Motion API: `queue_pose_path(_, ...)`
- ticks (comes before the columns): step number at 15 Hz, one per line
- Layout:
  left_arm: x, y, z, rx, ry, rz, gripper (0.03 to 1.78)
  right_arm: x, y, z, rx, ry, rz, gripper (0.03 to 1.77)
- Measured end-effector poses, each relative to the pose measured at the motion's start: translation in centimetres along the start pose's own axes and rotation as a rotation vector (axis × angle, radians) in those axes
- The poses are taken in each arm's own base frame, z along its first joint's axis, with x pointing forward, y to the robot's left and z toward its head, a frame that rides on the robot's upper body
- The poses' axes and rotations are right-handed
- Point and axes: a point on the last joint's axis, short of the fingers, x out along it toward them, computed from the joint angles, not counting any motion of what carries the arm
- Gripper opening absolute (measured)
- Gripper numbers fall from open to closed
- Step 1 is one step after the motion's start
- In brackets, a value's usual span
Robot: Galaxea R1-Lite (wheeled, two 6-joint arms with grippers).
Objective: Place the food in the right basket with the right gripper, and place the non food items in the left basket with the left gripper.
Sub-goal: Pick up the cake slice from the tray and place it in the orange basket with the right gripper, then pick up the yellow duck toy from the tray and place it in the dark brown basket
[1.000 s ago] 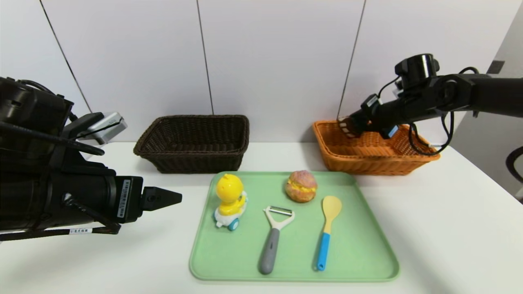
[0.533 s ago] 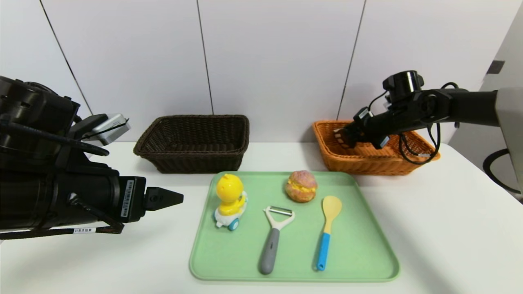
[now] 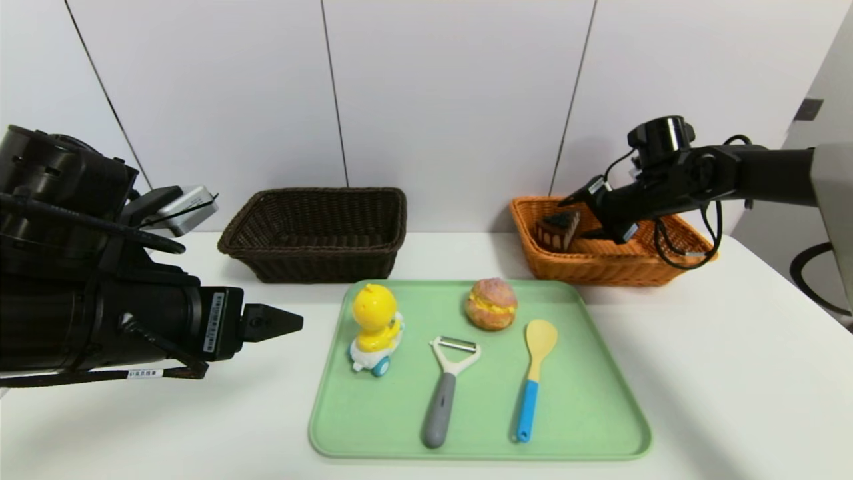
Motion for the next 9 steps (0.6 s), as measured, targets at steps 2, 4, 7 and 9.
queue_pose_path(2,0.0,0.0,0.0,0.000,0.000,0.000,1.69,-0.5,0.3,0.2,0.031,-0.013,0.013,1.31)
queue_pose_path(4,0.0,0.0,-0.1,0.000,0.003,0.002,1.69,-1.4,1.0,0.5,0.047,-0.045,0.048,1.40)
queue_pose_path(7,0.1,0.0,-0.1,0.000,0.005,0.002,1.69,-3.5,2.5,0.4,0.041,-0.068,0.089,1.50)
queue_pose_path(9,0.2,0.0,-0.1,0.001,0.006,0.003,1.69,-5.2,3.4,0.2,0.041,-0.072,0.097,1.54)
